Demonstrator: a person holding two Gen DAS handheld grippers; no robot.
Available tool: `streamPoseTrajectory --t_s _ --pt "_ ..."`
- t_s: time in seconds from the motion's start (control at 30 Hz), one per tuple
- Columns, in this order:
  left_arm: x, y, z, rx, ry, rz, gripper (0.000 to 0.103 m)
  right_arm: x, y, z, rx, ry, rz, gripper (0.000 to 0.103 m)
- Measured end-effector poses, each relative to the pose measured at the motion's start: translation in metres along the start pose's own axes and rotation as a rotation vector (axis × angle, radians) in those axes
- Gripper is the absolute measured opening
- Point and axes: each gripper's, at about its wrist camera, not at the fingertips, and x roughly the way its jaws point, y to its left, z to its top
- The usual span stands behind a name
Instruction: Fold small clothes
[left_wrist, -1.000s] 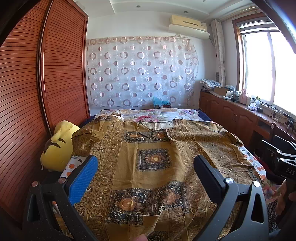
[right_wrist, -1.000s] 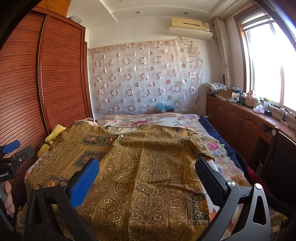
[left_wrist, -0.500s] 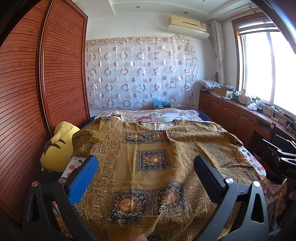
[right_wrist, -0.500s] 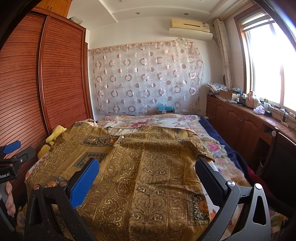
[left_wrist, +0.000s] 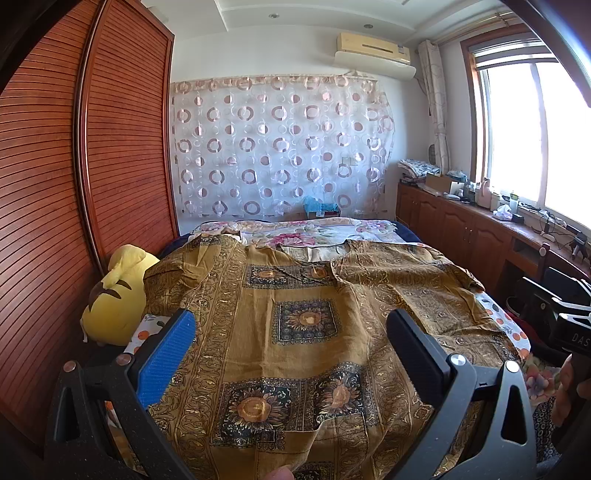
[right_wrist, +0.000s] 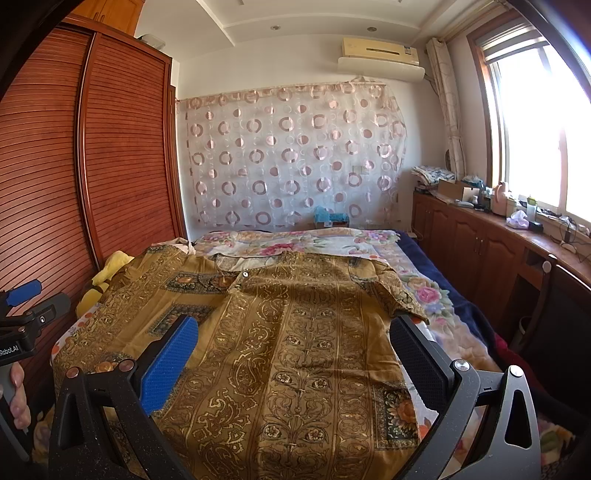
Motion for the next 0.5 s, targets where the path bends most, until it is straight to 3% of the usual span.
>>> streamPoseTrajectory --t_s 0.5 --pt "-0.0004 -0.0003 -0.0001 0.001 -0.002 0.0 0.103 0.0 0.0005 0.0 -0.002 -0.002 0.001 0.103"
